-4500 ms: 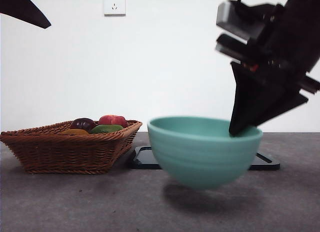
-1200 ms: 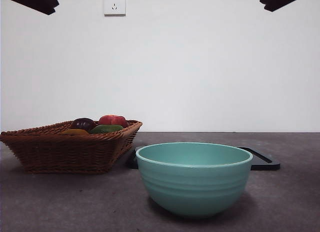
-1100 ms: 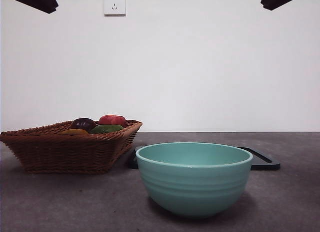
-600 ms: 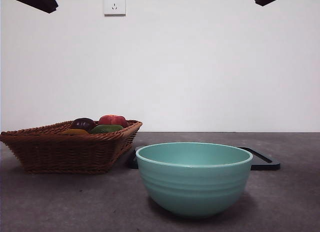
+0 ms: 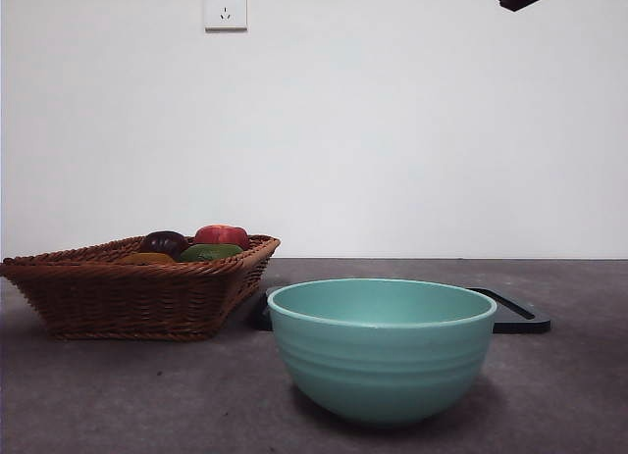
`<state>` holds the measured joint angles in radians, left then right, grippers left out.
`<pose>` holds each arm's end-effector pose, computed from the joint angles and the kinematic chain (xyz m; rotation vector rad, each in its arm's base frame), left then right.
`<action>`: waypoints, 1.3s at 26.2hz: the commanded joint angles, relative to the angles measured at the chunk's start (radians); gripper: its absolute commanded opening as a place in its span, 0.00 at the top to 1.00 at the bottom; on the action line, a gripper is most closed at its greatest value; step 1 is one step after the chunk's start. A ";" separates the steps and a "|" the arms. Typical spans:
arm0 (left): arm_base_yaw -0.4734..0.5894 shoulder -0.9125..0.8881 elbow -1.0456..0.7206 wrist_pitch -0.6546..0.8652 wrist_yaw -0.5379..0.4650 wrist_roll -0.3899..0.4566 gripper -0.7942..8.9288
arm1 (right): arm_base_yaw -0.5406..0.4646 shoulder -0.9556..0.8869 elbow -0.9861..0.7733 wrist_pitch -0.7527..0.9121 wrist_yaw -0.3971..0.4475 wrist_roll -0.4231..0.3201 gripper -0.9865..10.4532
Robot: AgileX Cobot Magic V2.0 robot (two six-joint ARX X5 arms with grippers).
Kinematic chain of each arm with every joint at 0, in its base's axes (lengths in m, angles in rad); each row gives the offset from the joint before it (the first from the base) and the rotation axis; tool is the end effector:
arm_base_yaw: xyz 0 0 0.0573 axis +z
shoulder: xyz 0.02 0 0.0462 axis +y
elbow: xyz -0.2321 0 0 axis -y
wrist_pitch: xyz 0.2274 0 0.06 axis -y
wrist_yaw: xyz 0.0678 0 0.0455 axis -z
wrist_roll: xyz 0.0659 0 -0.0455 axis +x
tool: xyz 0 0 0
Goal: Pick up the wifruite, put it on the bowl, pick up the plate, put it on desk
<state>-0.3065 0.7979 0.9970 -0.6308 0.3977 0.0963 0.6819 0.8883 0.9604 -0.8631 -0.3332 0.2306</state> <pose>0.1694 -0.0804 0.3197 0.0707 0.4064 -0.7136 0.1320 0.1349 0.2673 0.0564 0.9162 0.8593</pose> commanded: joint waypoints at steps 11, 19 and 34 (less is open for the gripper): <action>0.300 -0.523 -0.526 0.575 -0.471 0.066 0.91 | 0.010 0.005 0.015 0.010 0.000 -0.014 0.91; 0.312 -0.689 -0.787 0.575 -0.477 0.068 0.91 | 0.010 0.005 0.015 0.010 0.000 -0.014 0.91; 0.312 -0.795 -0.962 0.496 -0.478 0.068 0.91 | 0.010 0.005 0.015 0.010 0.000 -0.014 0.91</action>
<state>0.0029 0.0048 0.0383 -0.1410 -0.0769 0.1497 0.6819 0.8883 0.9604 -0.8627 -0.3332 0.2302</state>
